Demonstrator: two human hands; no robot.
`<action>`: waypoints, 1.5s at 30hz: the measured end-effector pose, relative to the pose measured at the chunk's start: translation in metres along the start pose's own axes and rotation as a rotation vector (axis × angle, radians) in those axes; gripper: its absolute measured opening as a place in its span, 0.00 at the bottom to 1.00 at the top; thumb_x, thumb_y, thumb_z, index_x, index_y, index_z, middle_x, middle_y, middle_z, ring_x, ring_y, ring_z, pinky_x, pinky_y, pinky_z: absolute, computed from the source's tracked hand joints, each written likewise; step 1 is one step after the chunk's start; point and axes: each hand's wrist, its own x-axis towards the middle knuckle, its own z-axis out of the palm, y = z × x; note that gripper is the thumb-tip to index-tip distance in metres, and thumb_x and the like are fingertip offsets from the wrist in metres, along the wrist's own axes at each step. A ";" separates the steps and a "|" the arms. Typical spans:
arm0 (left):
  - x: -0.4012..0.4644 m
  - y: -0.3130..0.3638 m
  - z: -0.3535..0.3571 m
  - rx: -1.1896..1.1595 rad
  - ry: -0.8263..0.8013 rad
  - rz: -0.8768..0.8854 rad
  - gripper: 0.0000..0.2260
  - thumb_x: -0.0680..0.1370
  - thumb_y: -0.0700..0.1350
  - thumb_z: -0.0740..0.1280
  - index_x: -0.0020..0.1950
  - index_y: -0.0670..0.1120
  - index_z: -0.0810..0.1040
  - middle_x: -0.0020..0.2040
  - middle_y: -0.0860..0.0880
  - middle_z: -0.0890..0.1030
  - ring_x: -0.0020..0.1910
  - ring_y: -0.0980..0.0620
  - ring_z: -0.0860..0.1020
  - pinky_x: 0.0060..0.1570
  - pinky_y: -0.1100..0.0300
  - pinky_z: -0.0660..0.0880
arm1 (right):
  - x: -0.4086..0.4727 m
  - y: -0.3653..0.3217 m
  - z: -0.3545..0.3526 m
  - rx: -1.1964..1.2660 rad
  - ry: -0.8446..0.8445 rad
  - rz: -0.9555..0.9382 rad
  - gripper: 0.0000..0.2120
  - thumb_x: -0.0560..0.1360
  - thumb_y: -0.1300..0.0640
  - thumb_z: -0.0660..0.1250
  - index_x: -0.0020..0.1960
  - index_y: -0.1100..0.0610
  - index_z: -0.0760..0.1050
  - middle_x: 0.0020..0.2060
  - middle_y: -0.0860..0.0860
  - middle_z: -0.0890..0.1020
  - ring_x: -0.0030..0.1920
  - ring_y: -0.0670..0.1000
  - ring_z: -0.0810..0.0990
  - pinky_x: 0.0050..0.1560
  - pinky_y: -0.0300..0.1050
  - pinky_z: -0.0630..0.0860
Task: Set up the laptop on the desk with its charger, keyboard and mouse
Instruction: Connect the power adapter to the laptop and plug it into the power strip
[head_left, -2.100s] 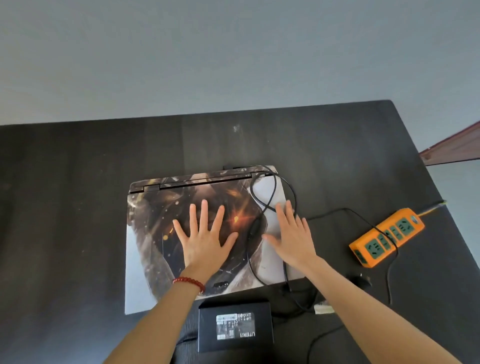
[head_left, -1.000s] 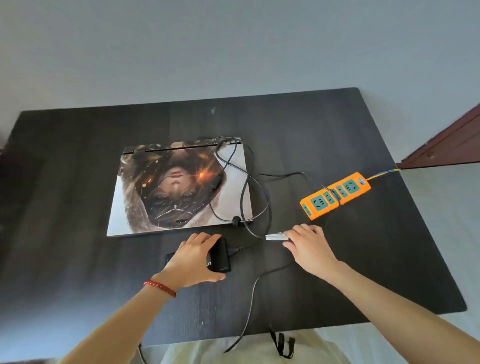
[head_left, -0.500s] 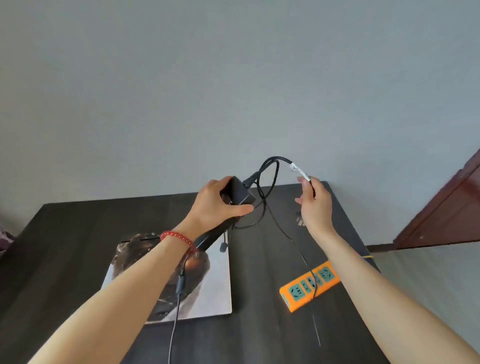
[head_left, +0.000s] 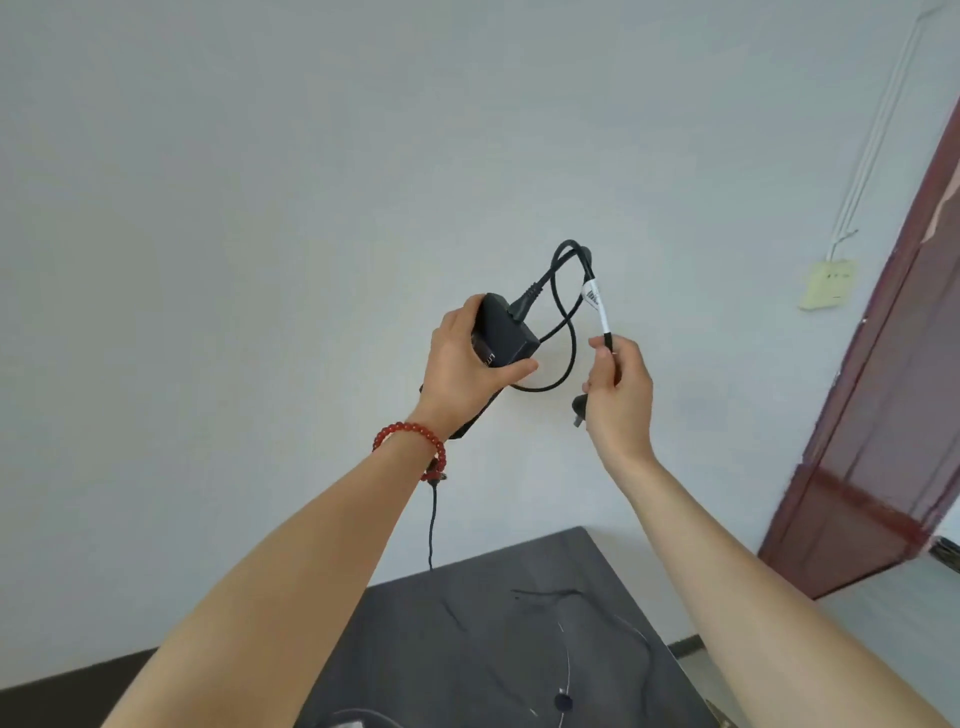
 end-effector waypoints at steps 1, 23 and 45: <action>0.004 -0.008 0.008 0.009 -0.002 0.020 0.30 0.63 0.50 0.76 0.61 0.51 0.68 0.53 0.52 0.73 0.50 0.55 0.69 0.43 0.78 0.66 | 0.006 0.007 0.000 -0.007 0.002 0.002 0.09 0.80 0.57 0.52 0.51 0.51 0.71 0.32 0.44 0.70 0.32 0.48 0.71 0.31 0.43 0.72; -0.205 -0.250 0.144 0.844 -0.763 -0.246 0.37 0.71 0.56 0.68 0.74 0.50 0.53 0.71 0.48 0.64 0.71 0.47 0.60 0.73 0.47 0.46 | -0.144 0.278 -0.091 -0.394 -0.368 0.576 0.10 0.80 0.59 0.54 0.55 0.56 0.73 0.31 0.50 0.73 0.29 0.49 0.70 0.31 0.42 0.69; -0.336 -0.234 0.153 0.833 -1.022 0.259 0.22 0.79 0.53 0.56 0.73 0.52 0.60 0.73 0.52 0.65 0.73 0.50 0.60 0.68 0.36 0.52 | -0.196 0.274 -0.120 0.270 -0.063 1.358 0.07 0.79 0.61 0.55 0.46 0.59 0.70 0.38 0.59 0.80 0.40 0.58 0.85 0.41 0.49 0.79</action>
